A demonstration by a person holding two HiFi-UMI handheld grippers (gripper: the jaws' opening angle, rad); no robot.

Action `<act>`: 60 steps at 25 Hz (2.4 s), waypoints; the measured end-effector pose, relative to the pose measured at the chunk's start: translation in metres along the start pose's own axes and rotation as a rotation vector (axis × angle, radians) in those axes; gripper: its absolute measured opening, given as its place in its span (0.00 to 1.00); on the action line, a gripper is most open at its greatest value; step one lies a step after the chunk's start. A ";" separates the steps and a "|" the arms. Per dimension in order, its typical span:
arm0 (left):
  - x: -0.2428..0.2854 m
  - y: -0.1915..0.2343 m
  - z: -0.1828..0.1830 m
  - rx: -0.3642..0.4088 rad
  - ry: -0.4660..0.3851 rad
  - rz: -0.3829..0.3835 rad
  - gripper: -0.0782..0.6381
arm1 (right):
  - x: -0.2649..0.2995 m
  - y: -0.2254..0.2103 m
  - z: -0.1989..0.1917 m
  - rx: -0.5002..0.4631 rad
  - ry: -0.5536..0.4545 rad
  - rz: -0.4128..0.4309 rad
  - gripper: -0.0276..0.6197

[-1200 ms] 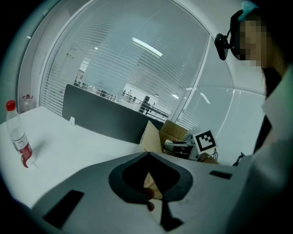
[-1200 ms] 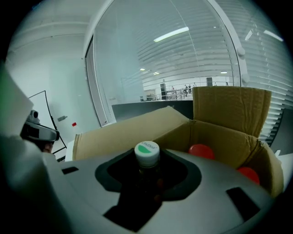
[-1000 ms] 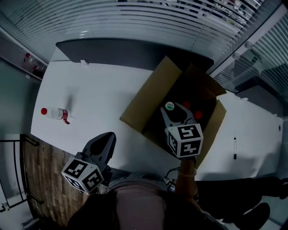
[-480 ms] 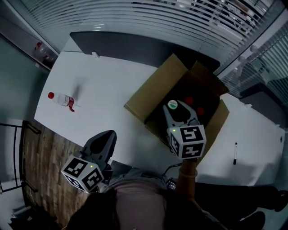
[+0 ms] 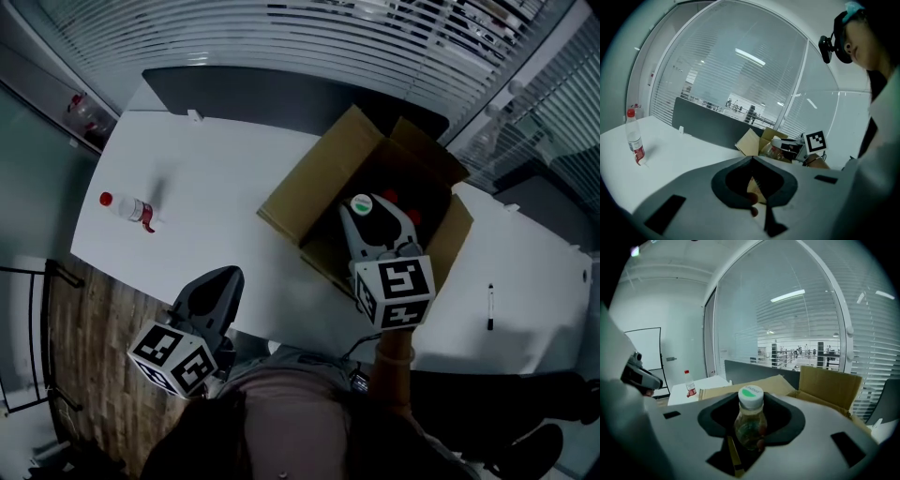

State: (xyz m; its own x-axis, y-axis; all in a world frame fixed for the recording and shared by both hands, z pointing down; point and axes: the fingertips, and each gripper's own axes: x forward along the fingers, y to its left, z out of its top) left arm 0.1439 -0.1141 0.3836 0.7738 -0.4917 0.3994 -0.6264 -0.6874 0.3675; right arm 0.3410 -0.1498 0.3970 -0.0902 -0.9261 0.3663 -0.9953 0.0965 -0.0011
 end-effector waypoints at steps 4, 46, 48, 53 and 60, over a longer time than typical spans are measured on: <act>0.003 0.002 0.008 0.026 0.004 -0.057 0.12 | -0.010 0.004 0.015 -0.029 -0.030 -0.028 0.31; -0.079 0.031 0.019 0.112 -0.023 -0.419 0.12 | -0.141 0.111 0.113 -0.159 -0.237 -0.374 0.31; -0.085 0.032 0.019 0.118 -0.012 -0.422 0.12 | -0.146 0.116 0.115 -0.151 -0.248 -0.386 0.31; -0.099 0.040 0.016 0.120 -0.007 -0.434 0.12 | -0.151 0.134 0.115 -0.154 -0.255 -0.398 0.31; -0.116 0.055 0.011 0.131 -0.002 -0.467 0.12 | -0.154 0.158 0.106 -0.133 -0.239 -0.431 0.31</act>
State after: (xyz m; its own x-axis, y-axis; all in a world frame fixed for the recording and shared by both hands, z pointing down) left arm 0.0210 -0.1005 0.3481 0.9696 -0.1155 0.2157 -0.1954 -0.8961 0.3986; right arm 0.1940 -0.0306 0.2415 0.3072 -0.9479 0.0841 -0.9322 -0.2820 0.2271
